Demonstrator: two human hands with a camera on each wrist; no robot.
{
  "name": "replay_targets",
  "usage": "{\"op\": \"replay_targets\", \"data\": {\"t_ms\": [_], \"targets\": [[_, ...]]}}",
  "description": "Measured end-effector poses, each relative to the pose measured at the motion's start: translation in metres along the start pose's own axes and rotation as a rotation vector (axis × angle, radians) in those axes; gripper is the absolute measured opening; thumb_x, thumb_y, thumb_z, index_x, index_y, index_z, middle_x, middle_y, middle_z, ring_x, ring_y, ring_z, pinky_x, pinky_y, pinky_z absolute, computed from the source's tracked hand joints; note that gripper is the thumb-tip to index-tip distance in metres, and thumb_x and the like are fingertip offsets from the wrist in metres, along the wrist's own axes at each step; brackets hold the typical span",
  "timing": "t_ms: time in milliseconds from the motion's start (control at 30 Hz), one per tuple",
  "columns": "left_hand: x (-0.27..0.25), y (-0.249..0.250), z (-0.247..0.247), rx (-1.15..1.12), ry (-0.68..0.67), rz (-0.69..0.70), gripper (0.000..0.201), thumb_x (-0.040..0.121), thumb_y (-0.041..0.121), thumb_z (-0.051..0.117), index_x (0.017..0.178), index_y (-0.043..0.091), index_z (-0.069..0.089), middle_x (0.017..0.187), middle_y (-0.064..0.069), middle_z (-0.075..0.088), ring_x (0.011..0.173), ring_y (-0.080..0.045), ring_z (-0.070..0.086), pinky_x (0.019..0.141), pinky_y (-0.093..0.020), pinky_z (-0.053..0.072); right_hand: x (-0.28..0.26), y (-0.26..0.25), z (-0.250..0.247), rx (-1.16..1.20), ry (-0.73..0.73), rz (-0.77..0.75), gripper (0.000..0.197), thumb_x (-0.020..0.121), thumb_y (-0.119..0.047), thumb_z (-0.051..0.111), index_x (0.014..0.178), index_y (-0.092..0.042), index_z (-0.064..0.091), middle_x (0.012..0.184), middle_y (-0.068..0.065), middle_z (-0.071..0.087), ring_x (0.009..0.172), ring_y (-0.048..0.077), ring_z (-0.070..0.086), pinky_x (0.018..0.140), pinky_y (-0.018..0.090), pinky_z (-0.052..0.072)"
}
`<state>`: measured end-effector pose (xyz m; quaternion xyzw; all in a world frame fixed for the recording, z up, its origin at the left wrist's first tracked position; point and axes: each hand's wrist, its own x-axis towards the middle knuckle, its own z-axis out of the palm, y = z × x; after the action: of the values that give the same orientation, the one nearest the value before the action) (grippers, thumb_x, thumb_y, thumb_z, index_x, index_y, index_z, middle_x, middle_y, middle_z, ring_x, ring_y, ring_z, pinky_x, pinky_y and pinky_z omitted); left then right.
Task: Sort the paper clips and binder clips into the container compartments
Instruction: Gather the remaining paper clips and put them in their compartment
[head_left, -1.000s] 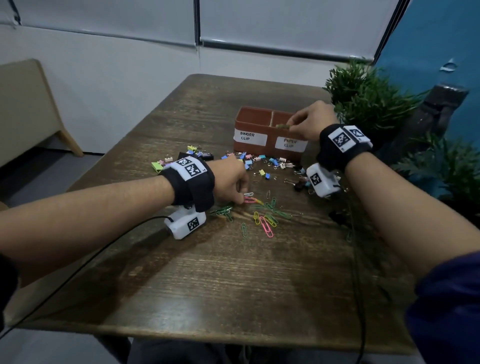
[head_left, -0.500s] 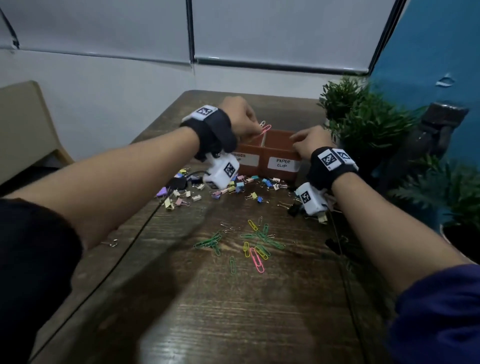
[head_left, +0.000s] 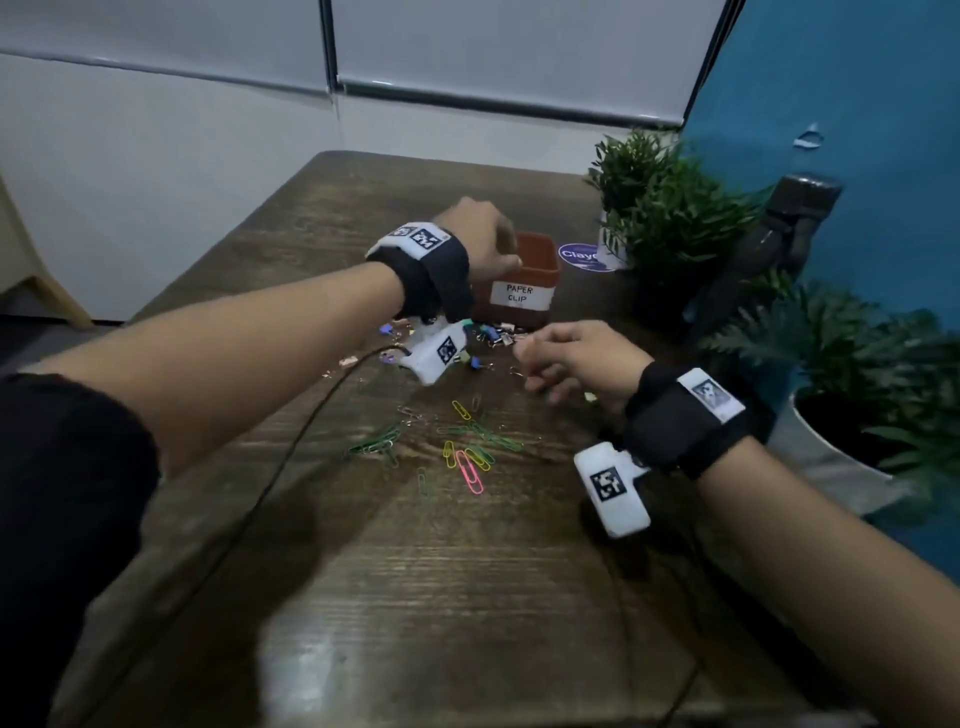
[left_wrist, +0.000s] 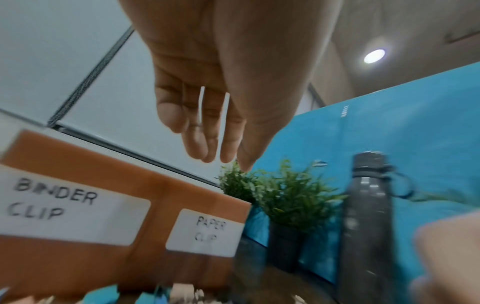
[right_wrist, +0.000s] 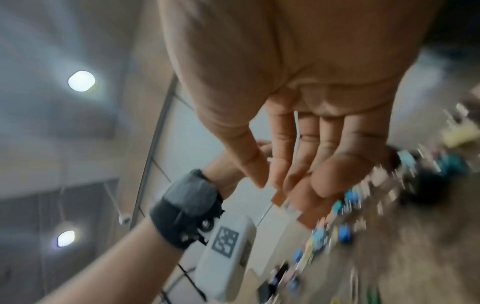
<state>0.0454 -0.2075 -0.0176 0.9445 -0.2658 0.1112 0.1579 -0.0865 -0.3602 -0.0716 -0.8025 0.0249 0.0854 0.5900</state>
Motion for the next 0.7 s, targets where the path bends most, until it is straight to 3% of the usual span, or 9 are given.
{"op": "replay_targets", "data": {"t_ms": [67,133,233,300,367,433,500,567,700], "targets": [[-0.042,0.0,-0.008,0.007,-0.085,0.127,0.024,0.084,0.045,0.068,0.096,0.025,0.074,0.091,0.01,0.069,0.083,-0.011,0.064,0.072,-0.024,0.046,-0.012,0.013,0.01,0.135,-0.045,0.032,0.002,0.092,-0.012,0.066,0.091,-0.01,0.067,0.077,0.006,0.066,0.061,0.014,0.066,0.047,0.021,0.052],[-0.082,-0.003,-0.008,0.072,-0.31,0.228,0.038,0.081,0.057,0.067,0.104,0.028,0.073,0.096,0.01,0.067,0.086,-0.009,0.063,0.075,-0.026,0.048,-0.017,0.026,0.014,0.187,-0.013,0.036,0.003,0.092,-0.013,0.066,0.092,-0.011,0.067,0.078,0.005,0.067,0.063,0.013,0.065,0.05,0.02,0.05],[-0.123,-0.007,0.002,0.166,-0.618,0.198,0.094,0.056,0.09,0.056,0.134,0.037,0.052,0.133,0.008,0.056,0.118,-0.014,0.055,0.103,-0.037,0.045,-0.019,0.037,0.019,0.2,0.083,0.05,0.003,0.092,-0.016,0.066,0.093,-0.014,0.066,0.082,0.003,0.067,0.066,0.012,0.063,0.05,0.017,0.045],[-0.135,-0.003,0.011,0.188,-0.736,0.169,0.118,0.052,0.092,0.058,0.15,0.034,0.03,0.154,0.006,0.036,0.139,-0.016,0.037,0.117,-0.038,0.029,-0.018,0.041,0.021,0.244,0.132,0.063,0.009,0.094,-0.02,0.064,0.099,-0.013,0.065,0.085,0.002,0.067,0.068,0.011,0.063,0.054,0.018,0.046],[-0.138,0.002,0.021,0.25,-0.782,0.18,0.122,0.054,0.086,0.064,0.154,0.032,0.019,0.161,0.005,0.019,0.147,-0.018,0.022,0.119,-0.041,0.019,-0.016,0.043,0.021,0.336,0.181,0.055,0.018,0.097,-0.027,0.06,0.104,-0.011,0.063,0.088,0.003,0.065,0.072,0.011,0.064,0.063,0.021,0.047],[-0.139,0.003,0.026,0.279,-0.755,0.242,0.115,0.057,0.085,0.064,0.152,0.031,0.027,0.157,0.002,0.029,0.142,-0.019,0.03,0.115,-0.04,0.029,-0.015,0.043,0.02,0.451,0.21,0.062,0.028,0.099,-0.036,0.053,0.105,-0.01,0.063,0.093,0.004,0.066,0.082,0.014,0.066,0.074,0.024,0.049],[-0.138,0.003,0.028,0.208,-0.669,0.31,0.087,0.071,0.072,0.067,0.143,0.029,0.046,0.136,0.002,0.051,0.117,-0.013,0.049,0.094,-0.028,0.041,-0.015,0.045,0.019,0.575,0.213,0.094,0.04,0.101,-0.044,0.047,0.11,-0.008,0.063,0.103,0.009,0.069,0.094,0.019,0.067,0.082,0.028,0.051],[-0.139,0.004,0.028,0.123,-0.587,0.391,0.057,0.082,0.055,0.068,0.132,0.028,0.06,0.115,0.005,0.06,0.096,-0.008,0.052,0.078,-0.023,0.041,-0.015,0.046,0.019,0.69,0.211,0.117,0.051,0.1,-0.051,0.044,0.117,-0.005,0.061,0.111,0.014,0.068,0.1,0.024,0.067,0.083,0.031,0.052],[-0.144,0.007,0.034,0.048,-0.528,0.472,0.021,0.089,0.035,0.068,0.106,0.023,0.073,0.093,0.006,0.068,0.08,-0.007,0.057,0.075,-0.028,0.048,-0.017,0.051,0.023,0.802,0.206,0.131,0.066,0.097,-0.061,0.04,0.118,-0.002,0.061,0.114,0.018,0.068,0.103,0.028,0.068,0.087,0.034,0.053]]}}
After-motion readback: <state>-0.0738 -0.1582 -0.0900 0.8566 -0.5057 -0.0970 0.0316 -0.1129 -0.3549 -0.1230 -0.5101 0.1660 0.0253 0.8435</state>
